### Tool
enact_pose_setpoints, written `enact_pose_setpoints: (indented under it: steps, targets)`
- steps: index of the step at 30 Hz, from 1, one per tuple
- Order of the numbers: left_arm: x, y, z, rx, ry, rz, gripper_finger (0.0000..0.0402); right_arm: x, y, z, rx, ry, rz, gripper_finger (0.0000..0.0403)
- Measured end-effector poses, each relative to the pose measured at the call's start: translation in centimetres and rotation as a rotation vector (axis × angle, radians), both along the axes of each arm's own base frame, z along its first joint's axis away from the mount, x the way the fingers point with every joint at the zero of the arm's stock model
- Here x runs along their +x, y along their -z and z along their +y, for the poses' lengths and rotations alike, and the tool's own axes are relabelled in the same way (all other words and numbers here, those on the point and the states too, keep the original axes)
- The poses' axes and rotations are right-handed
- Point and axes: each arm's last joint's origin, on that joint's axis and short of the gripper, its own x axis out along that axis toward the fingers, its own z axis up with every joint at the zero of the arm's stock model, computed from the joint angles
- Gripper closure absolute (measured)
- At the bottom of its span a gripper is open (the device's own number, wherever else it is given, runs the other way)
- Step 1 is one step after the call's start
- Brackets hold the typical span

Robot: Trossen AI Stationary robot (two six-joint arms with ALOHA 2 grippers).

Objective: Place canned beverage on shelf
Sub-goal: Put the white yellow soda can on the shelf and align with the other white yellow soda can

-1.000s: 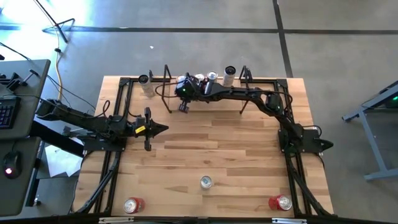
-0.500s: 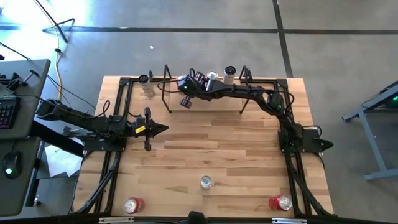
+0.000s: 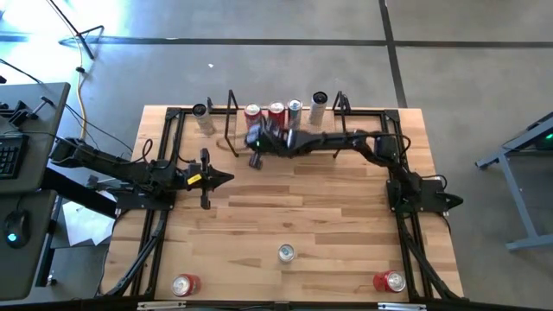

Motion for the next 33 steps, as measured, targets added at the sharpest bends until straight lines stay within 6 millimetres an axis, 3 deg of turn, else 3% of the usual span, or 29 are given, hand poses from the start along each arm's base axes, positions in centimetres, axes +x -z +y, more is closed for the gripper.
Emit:
enact_pose_setpoints:
  steps: [3, 8, 14, 17, 25, 28, 33]
  targets:
    - [0.0, 0.0, 0.0, 0.001, 0.000, 0.003, 0.0401, -0.1, 2.5, 1.9, 0.014, -0.020, -0.055, 0.0403]
    - [0.0, 0.3, -0.1, 0.006, 0.031, 0.030, 0.0402, -0.7, 4.3, 4.9, 0.039, -0.067, -0.139, 0.0403]
    - [0.3, 0.7, -0.6, 0.006, 0.178, 0.059, 0.0401, -2.6, 3.1, 8.3, 0.055, -0.123, -0.231, 0.0403]
    - [0.6, 1.1, -0.7, 0.002, 0.184, 0.086, 0.0401, -4.6, 2.8, 10.1, 0.048, -0.146, -0.258, 0.0403]
    - [1.6, 2.3, -0.9, 0.011, 0.180, 0.162, 0.0401, -12.2, 2.1, 14.4, -0.002, -0.128, -0.360, 0.0403]
    - [1.9, 2.5, -0.9, 0.012, 0.172, 0.163, 0.0401, -14.7, 2.0, 16.1, 0.051, -0.140, -0.403, 0.0403]
    - [2.2, 2.4, -1.0, 0.009, 0.170, 0.140, 0.0401, -17.4, 1.4, 18.5, 0.133, -0.224, -0.427, 0.0403]
